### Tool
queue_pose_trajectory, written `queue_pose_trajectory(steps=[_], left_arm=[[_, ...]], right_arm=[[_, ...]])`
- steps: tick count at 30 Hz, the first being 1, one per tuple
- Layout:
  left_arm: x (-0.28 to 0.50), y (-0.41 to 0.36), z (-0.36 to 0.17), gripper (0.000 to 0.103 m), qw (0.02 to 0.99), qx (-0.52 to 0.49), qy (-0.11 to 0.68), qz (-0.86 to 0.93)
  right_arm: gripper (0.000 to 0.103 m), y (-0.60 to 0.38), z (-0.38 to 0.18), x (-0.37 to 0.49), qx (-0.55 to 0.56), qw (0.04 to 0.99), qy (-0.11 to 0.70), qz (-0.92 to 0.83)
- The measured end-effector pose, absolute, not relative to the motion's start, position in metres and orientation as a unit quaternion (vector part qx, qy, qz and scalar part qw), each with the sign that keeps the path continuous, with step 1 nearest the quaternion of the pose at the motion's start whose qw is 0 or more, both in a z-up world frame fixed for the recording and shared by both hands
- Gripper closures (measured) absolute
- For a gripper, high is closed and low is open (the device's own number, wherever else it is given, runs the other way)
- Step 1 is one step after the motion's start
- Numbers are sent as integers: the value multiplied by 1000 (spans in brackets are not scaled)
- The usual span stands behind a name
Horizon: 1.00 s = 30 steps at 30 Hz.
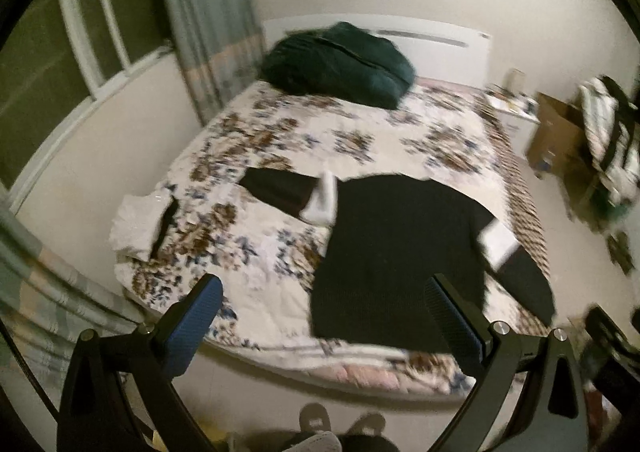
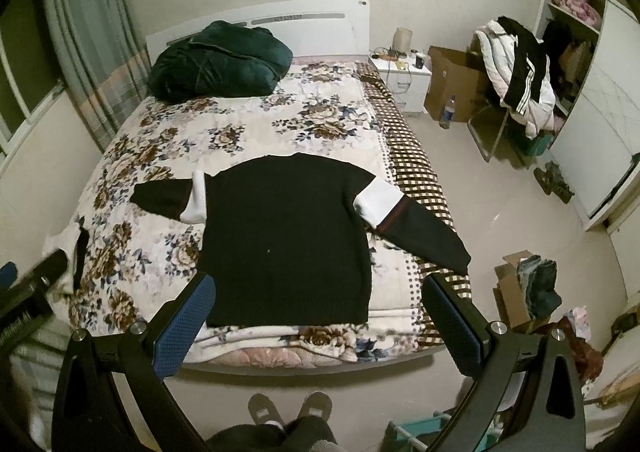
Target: Fold small clothes
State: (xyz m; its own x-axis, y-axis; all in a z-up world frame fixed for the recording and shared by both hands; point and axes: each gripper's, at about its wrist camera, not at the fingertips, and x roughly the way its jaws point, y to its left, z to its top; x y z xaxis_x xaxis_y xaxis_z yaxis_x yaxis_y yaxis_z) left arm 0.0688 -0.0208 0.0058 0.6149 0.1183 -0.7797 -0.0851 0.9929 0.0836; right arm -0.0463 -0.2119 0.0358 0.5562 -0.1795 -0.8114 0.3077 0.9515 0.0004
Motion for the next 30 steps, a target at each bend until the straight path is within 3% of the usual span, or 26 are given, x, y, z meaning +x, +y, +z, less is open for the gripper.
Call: queue_pose_trajectory(steps=[10, 16, 22, 30], left_arm=[[158, 30, -62, 0, 876, 22, 460, 144], [239, 84, -131, 0, 851, 15, 497, 166], [356, 175, -246, 0, 811, -42, 550, 193], [500, 307, -435, 0, 756, -203, 576, 234]], right_arm=[[0, -248, -70, 76, 83, 859, 478, -161], [0, -255, -152, 174, 100, 839, 496, -199], [0, -243, -270, 272, 140, 799, 533, -241], [0, -226, -450, 364, 182, 748, 570, -287]])
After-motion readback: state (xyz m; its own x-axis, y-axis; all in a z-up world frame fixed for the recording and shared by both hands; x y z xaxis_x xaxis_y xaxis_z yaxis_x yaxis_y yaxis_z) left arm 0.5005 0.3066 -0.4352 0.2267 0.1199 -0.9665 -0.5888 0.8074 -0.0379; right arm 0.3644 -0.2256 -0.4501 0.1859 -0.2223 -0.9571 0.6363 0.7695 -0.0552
